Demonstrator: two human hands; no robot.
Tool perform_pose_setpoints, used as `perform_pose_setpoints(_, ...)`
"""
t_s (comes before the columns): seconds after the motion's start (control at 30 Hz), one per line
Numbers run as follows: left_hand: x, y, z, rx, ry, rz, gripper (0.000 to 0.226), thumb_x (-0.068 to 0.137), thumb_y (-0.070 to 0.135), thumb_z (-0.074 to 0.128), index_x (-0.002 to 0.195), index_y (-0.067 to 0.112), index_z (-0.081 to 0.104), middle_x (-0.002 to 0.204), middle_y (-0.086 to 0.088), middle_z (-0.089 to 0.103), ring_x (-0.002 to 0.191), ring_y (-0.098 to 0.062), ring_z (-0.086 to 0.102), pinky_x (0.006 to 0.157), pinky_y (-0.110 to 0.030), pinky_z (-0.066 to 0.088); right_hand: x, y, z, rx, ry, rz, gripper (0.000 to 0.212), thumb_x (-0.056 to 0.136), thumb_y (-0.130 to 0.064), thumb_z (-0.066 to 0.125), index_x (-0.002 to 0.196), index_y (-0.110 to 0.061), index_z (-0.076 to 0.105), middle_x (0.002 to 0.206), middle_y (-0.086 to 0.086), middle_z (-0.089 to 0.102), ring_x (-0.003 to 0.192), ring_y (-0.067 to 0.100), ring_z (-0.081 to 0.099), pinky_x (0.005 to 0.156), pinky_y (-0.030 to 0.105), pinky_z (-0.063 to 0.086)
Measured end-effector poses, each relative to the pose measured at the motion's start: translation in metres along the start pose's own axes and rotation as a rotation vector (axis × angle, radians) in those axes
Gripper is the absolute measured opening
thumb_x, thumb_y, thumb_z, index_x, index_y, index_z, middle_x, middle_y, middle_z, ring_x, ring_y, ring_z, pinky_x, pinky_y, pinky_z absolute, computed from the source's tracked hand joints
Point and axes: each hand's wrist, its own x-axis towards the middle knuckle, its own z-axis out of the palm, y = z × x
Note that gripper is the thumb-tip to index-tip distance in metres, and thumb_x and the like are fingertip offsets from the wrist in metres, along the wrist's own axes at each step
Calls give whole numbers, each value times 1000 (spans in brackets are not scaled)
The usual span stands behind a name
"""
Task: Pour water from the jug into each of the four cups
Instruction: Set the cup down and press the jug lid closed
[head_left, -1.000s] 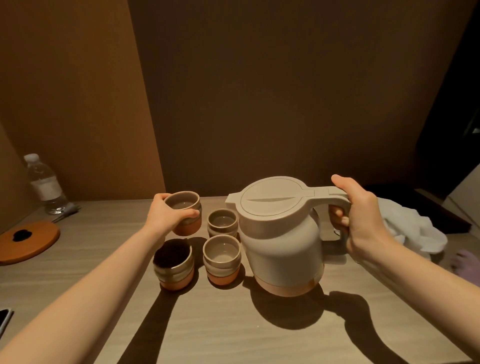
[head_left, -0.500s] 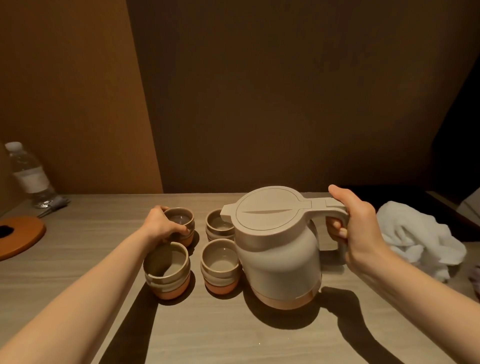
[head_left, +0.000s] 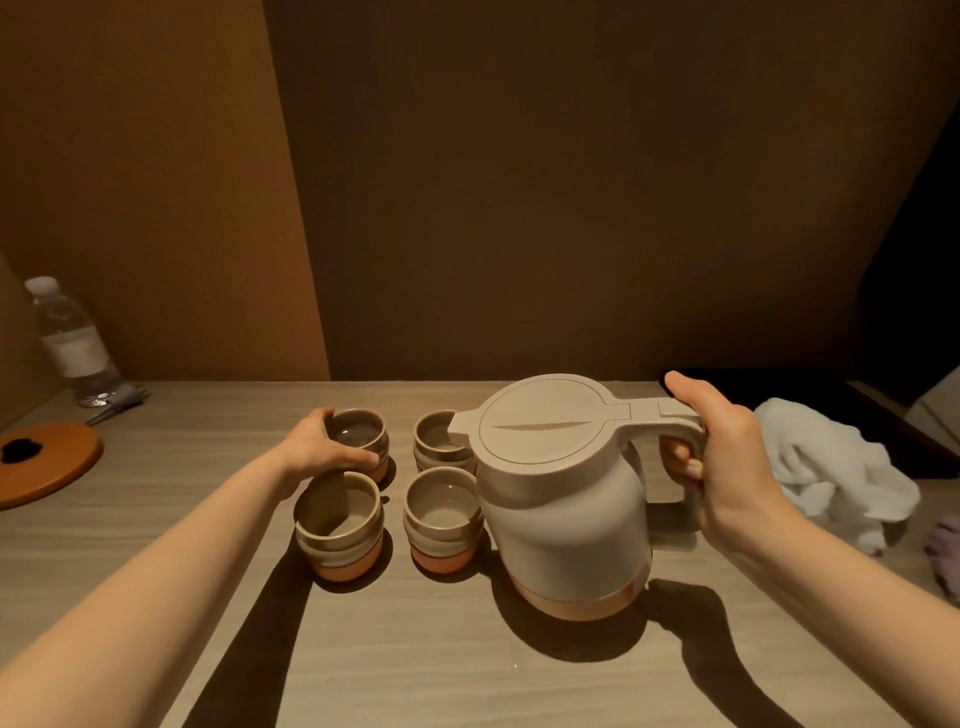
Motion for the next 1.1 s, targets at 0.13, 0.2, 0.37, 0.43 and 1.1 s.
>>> perform_pose_setpoints(0.13, -18, 9, -2, -93, 137, 129, 88, 76, 34, 76, 148, 18, 27, 150, -11, 35, 133, -32, 39, 98, -43, 41, -8, -3, -9, 11, 10, 7, 40, 72, -52, 63, 46, -21, 64, 56, 4, 56, 51, 13, 49, 57, 30, 36)
perform_pose_setpoints(0.2, -31, 18, -4, -141, 210, 206, 74, 82, 35, 70, 145, 19, 33, 147, -9, 41, 131, -30, 41, 97, -43, 41, -12, -5, -14, 21, 10, 7, 43, 73, -52, 63, 43, -21, 62, 51, 0, 54, 45, 10, 45, 54, 29, 35)
perform_pose_setpoints(0.37, -68, 44, 9, -231, 235, 374, 47, 90, 31, 61, 135, 22, 48, 127, 1, 58, 114, -13, 55, 85, -26, 46, -21, -9, -28, 56, 9, -8, 47, 79, -48, 61, 41, -20, 59, 46, -3, 49, 37, 6, 39, 48, 25, 30)
perform_pose_setpoints(0.43, -86, 54, 21, -204, 154, 439, 42, 90, 38, 60, 130, 28, 53, 120, 10, 60, 109, -5, 56, 83, -21, 45, -25, -11, -33, 64, 14, -15, 49, 82, -46, 60, 39, -22, 59, 43, -6, 48, 37, 5, 39, 48, 25, 29)
perform_pose_setpoints(1.1, -155, 114, 136, -533, -237, 390, 98, 60, 78, 64, 140, 60, 10, 158, 17, 10, 145, -20, 14, 112, -45, 20, 2, 12, -37, 99, 142, 10, 50, 83, -43, 60, 37, -24, 59, 37, -8, 44, 33, 5, 38, 37, 18, 29)
